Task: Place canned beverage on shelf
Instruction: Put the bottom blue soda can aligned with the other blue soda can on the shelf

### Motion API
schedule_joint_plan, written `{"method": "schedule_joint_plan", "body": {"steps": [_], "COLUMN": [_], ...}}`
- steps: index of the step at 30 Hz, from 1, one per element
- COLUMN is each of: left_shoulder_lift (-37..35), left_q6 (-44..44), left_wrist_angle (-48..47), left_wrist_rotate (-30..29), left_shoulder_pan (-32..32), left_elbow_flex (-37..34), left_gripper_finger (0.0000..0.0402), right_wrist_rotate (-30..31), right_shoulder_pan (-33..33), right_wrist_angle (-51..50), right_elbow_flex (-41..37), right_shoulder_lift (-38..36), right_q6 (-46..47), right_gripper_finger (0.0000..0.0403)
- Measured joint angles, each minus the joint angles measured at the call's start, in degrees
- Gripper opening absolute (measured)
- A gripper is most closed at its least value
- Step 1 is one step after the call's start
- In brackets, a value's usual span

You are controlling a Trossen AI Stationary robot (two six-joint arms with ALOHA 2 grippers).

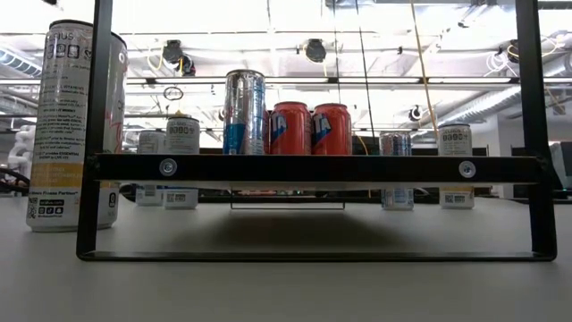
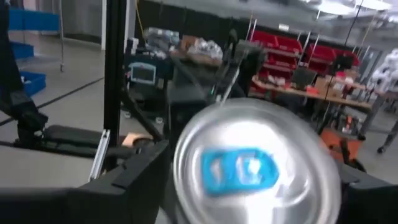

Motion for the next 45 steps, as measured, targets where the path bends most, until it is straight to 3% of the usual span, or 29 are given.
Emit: {"method": "schedule_joint_plan", "body": {"steps": [6, 10, 19, 24, 29, 39, 45], "left_shoulder_lift": [1.7, 1.7, 1.7, 1.7, 1.7, 1.7, 1.7], "left_q6": [2.5, 3.0, 5.7, 6.8, 6.8, 7.5, 7.0], "left_wrist_angle": [3.8, 4.8, 8.1, 7.9, 7.7, 7.2, 5.0], "left_wrist_rotate": [-1.4, -1.5, -3.4, -4.2, -4.3, -3.9, -6.1], "left_shoulder_pan": [0.0, 0.0, 0.1, 0.1, 0.3, 0.6, 1.2], "left_elbow_flex": [0.0, 0.0, 0.0, 0.0, 0.0, 0.0, 0.0], "left_gripper_finger": [0.0206, 0.0206, 0.0206, 0.0206, 0.0206, 0.0206, 0.0231], "right_wrist_rotate": [0.2, 1.7, 4.1, 4.2, 4.1, 2.9, 2.6], "right_shoulder_pan": [0.0, 0.0, 0.0, 0.0, 0.0, 0.0, -0.1], "right_wrist_angle": [0.5, 1.5, 0.3, -1.9, -1.9, -2.9, -4.2], "right_elbow_flex": [0.0, 0.0, 0.0, 0.0, 0.0, 0.0, 0.0], "right_shoulder_lift": [0.0, 0.0, -1.6, -2.7, -2.7, -2.7, -2.8], "right_q6": [-0.7, -0.1, -0.4, -0.7, -1.6, -1.9, -3.3], "right_gripper_finger": [0.0212, 0.0209, 0.0313, 0.0331, 0.0307, 0.0192, 0.0182]}}
